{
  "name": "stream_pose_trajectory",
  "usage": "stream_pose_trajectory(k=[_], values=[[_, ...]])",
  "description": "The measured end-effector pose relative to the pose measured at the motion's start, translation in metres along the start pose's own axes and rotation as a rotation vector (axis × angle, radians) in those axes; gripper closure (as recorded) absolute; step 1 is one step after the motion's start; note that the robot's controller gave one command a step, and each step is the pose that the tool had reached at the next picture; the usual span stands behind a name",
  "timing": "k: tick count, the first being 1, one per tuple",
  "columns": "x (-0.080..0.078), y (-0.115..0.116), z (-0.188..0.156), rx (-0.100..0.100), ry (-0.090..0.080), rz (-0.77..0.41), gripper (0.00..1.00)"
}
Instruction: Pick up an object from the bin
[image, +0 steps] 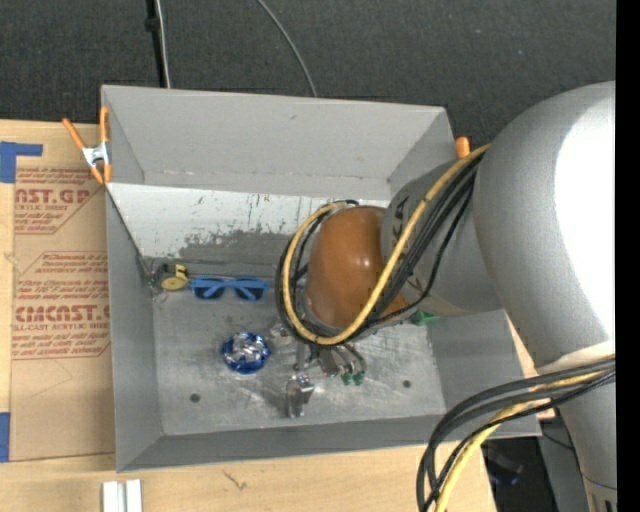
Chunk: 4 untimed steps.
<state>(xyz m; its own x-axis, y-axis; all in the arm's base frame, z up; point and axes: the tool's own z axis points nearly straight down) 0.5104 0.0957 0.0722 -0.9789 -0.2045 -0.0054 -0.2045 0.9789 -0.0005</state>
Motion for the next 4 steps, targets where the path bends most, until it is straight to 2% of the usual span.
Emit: stream_pose_trajectory(k=[1,2,3,4], values=[[-0.020,0.091,-0.020,-0.006,0.001,-0.060,0.00],[-0.012,0.123,0.001,-0.002,-0.002,-0.068,0.00],[-0.013,0.123,-0.001,-0.003,0.002,-0.067,1.00],[-0.012,0.123,0.000,-0.002,0.002,-0.067,0.00]])
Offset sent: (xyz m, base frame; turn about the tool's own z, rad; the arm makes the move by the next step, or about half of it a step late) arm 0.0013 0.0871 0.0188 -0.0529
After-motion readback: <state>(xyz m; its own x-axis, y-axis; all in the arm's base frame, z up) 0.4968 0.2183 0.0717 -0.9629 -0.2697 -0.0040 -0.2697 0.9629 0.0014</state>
